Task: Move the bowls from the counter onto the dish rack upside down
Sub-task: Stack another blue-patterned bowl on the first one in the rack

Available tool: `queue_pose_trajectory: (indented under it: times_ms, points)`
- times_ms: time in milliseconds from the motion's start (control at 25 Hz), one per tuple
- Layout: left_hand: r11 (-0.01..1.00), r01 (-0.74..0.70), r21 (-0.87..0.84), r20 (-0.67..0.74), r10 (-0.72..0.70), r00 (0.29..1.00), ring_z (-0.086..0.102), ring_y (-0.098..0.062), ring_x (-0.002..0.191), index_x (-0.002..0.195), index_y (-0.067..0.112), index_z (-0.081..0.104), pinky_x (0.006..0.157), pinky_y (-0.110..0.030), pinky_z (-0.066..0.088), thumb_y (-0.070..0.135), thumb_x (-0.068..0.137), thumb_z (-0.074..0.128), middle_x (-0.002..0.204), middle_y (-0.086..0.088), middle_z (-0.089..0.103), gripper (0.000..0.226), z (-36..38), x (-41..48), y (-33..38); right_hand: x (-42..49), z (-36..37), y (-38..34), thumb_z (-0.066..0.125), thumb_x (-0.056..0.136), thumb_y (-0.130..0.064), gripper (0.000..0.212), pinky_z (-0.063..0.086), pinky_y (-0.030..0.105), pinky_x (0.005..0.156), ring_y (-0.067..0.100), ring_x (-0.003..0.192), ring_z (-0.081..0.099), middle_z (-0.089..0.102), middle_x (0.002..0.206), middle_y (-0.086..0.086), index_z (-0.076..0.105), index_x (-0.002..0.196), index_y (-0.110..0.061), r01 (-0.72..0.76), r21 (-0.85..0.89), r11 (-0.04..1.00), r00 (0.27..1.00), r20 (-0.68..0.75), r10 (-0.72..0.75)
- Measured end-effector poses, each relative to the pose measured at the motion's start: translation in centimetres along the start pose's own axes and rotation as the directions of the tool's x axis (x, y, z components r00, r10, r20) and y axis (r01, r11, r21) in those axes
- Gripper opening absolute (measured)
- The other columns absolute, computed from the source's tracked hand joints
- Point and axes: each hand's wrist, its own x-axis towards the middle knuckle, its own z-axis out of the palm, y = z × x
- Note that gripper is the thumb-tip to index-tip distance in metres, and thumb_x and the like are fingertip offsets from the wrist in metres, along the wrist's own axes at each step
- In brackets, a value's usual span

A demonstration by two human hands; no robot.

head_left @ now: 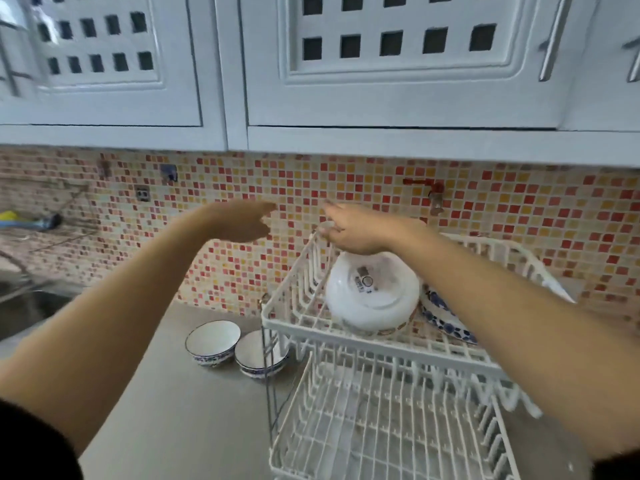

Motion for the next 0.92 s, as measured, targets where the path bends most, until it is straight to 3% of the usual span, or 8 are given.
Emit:
queue_pose_trajectory:
  times_ms: [240,320,440,560,720,920]
  points:
    - [0.982,0.19,-0.019,-0.063,-0.191,0.98,0.037,-0.033,0.135,0.142,0.009,0.036,0.111,-0.044,0.031,0.013,0.094,0.041,0.148,-0.015,0.039,0.049,2.0,0.0,-15.6,9.3,4.6,-13.4,0.034,0.097,-0.03,0.063,0.03,0.041,0.111,0.03,0.141,0.024,0.01,0.158,0.007,0.001,0.149,-0.014,-0.076,0.191,0.979,0.995,-0.044,0.086]
    - [0.974,0.224,-0.041,-0.067,-0.226,0.972,0.04,-0.034,0.132,0.139,0.007,0.04,0.108,-0.043,0.033,0.012,0.095,0.038,0.145,-0.016,0.043,0.045,3.5,0.4,-19.2,12.2,6.7,-16.2,0.038,0.095,-0.024,0.066,0.037,0.042,0.105,0.032,0.135,0.033,0.015,0.157,0.009,0.002,0.15,-0.013,-0.17,0.272,0.947,0.981,-0.04,0.187]
    - [0.963,0.23,-0.14,-0.039,-0.238,0.971,0.047,-0.033,0.126,0.132,0.008,0.049,0.106,-0.044,0.037,0.01,0.095,0.038,0.139,-0.016,0.049,0.039,7.3,1.2,-22.4,15.5,11.3,-19.0,0.044,0.093,-0.015,0.07,0.034,0.043,0.109,0.035,0.136,0.03,0.015,0.155,0.015,0.002,0.149,-0.006,-0.335,0.475,0.813,0.925,0.004,0.379]
    - [0.947,0.247,-0.204,0.051,-0.241,0.969,0.051,-0.035,0.12,0.13,0.003,0.051,0.099,-0.041,0.043,0.01,0.093,0.038,0.135,-0.019,0.053,0.039,12.8,2.3,-24.2,17.3,18.1,-19.7,0.048,0.093,-0.017,0.074,0.031,0.041,0.108,0.035,0.137,0.025,0.013,0.155,0.015,0.0,0.148,-0.003,-0.52,0.597,0.611,0.81,0.117,0.574]
    - [0.941,0.231,-0.246,0.26,-0.165,0.951,0.047,-0.034,0.126,0.13,0.001,0.05,0.102,-0.034,0.037,0.013,0.093,0.04,0.137,-0.019,0.051,0.04,21.1,3.7,-23.3,16.6,26.8,-17.1,0.045,0.094,-0.019,0.065,0.036,0.044,0.104,0.037,0.135,0.029,0.018,0.152,0.019,0.011,0.146,-0.001,-0.701,0.568,0.432,0.605,0.15,0.782]
    - [0.848,0.424,-0.317,0.515,-0.222,0.828,0.058,-0.036,0.112,0.121,-0.007,0.054,0.093,-0.033,0.045,0.026,0.096,0.037,0.122,-0.024,0.061,0.045,30.7,4.9,-21.6,15.5,34.2,-14.4,0.043,0.095,-0.032,0.052,0.04,0.036,0.095,0.033,0.123,0.046,0.045,0.137,0.02,0.037,0.135,0.001,-0.835,0.529,0.154,0.345,0.284,0.894]
